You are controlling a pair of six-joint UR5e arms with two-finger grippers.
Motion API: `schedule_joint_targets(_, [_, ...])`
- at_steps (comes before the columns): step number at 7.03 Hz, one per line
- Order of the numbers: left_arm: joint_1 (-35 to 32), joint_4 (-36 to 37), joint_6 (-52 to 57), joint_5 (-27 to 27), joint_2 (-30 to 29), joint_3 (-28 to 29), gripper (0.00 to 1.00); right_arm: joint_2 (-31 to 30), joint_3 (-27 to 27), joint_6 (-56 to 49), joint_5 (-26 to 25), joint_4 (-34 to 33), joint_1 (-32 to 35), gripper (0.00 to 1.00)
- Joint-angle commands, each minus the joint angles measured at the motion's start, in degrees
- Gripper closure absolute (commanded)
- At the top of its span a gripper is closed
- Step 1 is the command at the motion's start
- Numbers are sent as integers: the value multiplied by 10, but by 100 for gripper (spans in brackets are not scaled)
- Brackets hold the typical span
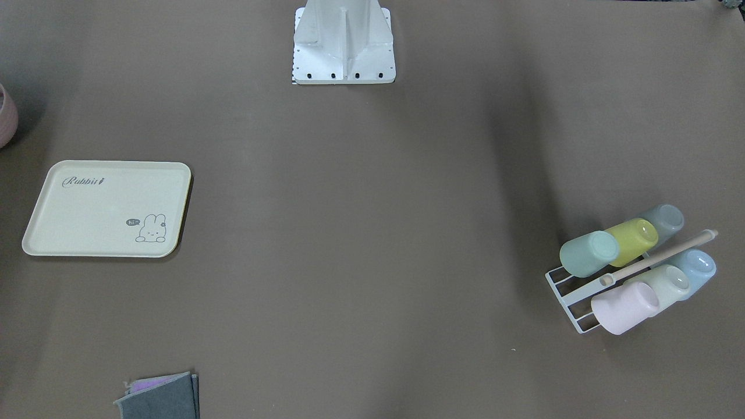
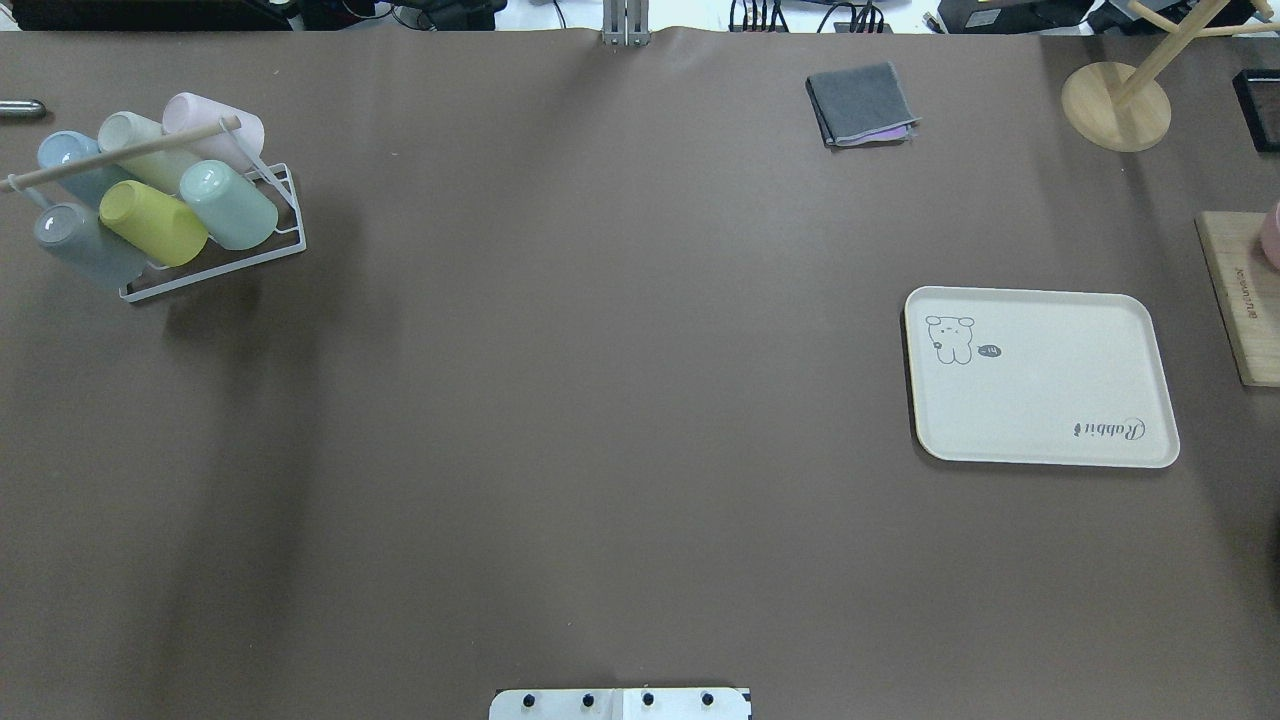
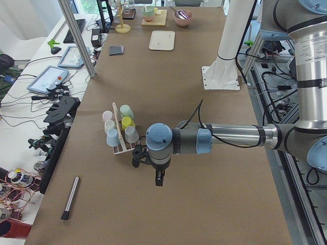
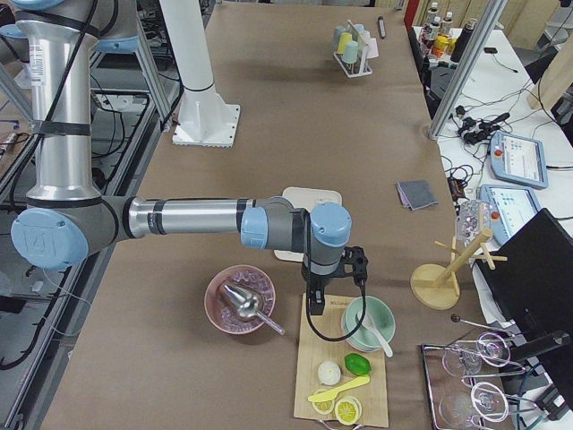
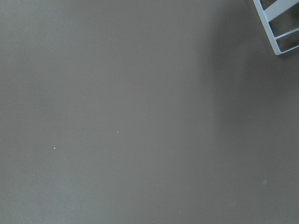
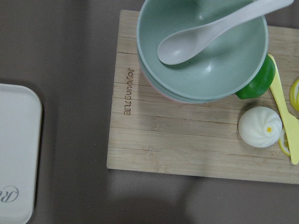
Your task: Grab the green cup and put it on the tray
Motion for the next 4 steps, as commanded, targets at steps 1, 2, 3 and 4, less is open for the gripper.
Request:
schedule_joint_targets(1, [0, 0, 0, -1, 0, 0, 1, 2, 0, 0, 0, 0, 0, 0])
schedule_joint_targets(2, [0, 0, -2, -1, 0, 0, 1, 0, 0, 0, 0, 0, 0, 0])
schedule_joint_targets(3, [0, 0, -2, -1, -1, 0, 1, 1, 2, 0, 0, 0, 0, 0])
schedule_joint_targets(4, [0, -1, -3, -2, -2, -6, 1, 1, -1, 0, 0, 1, 0, 0])
